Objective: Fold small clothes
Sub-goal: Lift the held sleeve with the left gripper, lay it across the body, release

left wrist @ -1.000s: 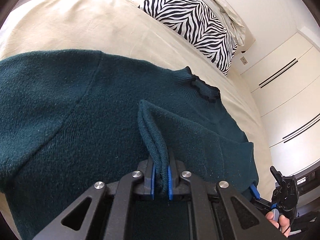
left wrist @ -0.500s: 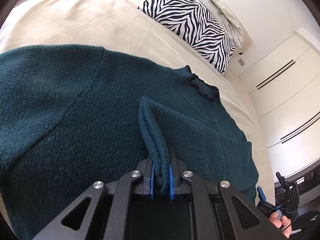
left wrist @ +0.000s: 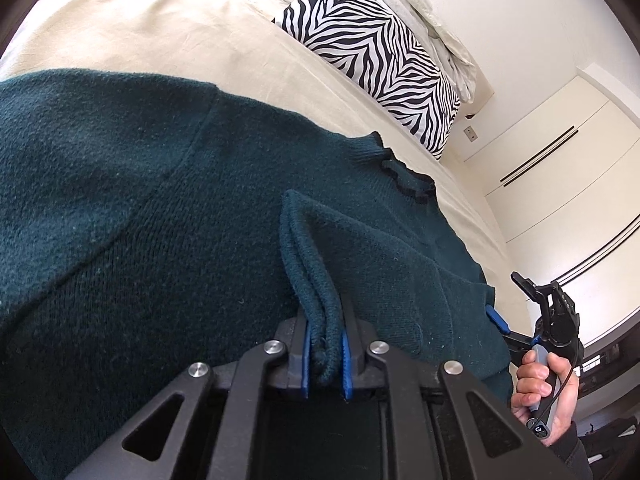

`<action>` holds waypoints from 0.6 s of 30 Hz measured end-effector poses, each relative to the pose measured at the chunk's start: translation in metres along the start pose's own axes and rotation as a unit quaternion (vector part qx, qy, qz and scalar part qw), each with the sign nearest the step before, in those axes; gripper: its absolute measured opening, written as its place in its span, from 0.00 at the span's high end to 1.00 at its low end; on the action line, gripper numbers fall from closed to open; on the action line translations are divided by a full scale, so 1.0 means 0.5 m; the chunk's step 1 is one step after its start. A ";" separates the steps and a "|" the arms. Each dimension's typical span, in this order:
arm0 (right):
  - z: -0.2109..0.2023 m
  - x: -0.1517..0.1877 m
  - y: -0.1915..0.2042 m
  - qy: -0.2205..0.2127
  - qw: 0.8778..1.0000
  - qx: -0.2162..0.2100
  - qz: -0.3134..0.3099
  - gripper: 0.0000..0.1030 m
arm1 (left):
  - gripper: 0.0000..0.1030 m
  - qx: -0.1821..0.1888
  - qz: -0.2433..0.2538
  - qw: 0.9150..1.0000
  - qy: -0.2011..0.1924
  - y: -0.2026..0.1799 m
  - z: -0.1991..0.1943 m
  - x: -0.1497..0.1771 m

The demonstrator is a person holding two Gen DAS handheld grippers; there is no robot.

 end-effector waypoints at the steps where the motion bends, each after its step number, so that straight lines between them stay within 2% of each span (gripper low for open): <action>1: -0.004 -0.003 -0.009 0.000 1.000 -0.008 0.014 0.36 | 0.85 0.001 -0.001 1.000 -0.001 0.001 0.001 -0.001; 3: -0.022 0.006 -0.010 -0.001 1.000 -0.013 0.012 0.36 | 0.85 0.002 -0.002 1.000 -0.002 0.000 0.001 -0.002; 6: -0.067 0.054 -0.006 0.012 0.999 0.000 -0.049 0.35 | 0.85 0.006 -0.006 1.000 0.001 0.000 -0.001 -0.006; 9: -0.142 0.092 -0.012 0.002 0.995 0.012 -0.098 0.34 | 0.84 0.000 -0.014 1.000 0.008 0.003 -0.027 -0.010; 10: -0.169 0.097 -0.021 -0.001 0.995 0.031 -0.100 0.33 | 0.77 -0.012 -0.015 1.000 0.002 0.008 -0.051 -0.014; 11: -0.196 0.101 -0.033 0.000 0.995 0.042 -0.093 0.33 | 0.61 -0.020 -0.017 1.000 -0.007 0.013 -0.077 -0.017; 12: -0.226 0.106 -0.043 -0.003 0.996 0.040 -0.084 0.33 | 0.51 -0.025 -0.021 0.999 -0.023 0.024 -0.115 -0.023; 13: -0.256 0.110 -0.053 -0.011 0.996 0.044 -0.074 0.32 | 0.36 -0.027 -0.029 0.998 -0.041 0.038 -0.151 -0.028; 14: -0.284 0.115 -0.058 -0.022 0.996 0.049 -0.068 0.31 | 0.30 -0.032 -0.047 0.996 -0.066 0.063 -0.203 -0.033; 16: -0.332 0.135 -0.053 -0.033 0.997 0.037 -0.063 0.31 | 0.28 -0.037 -0.099 0.990 -0.097 0.126 -0.290 -0.037; 18: -0.373 0.172 -0.044 -0.029 0.997 0.020 -0.062 0.31 | 0.27 -0.044 -0.158 0.978 -0.125 0.204 -0.373 -0.034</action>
Point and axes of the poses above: each gripper's, at about its wrist camera, not at the fingertips, and z roughly the way its jaws point, y to its left, x to its underside, the point moved 6 cm from there along z, roughly the way its jaws point, and after that the axes turned 10 degrees about -y, right-handed, at the moved point
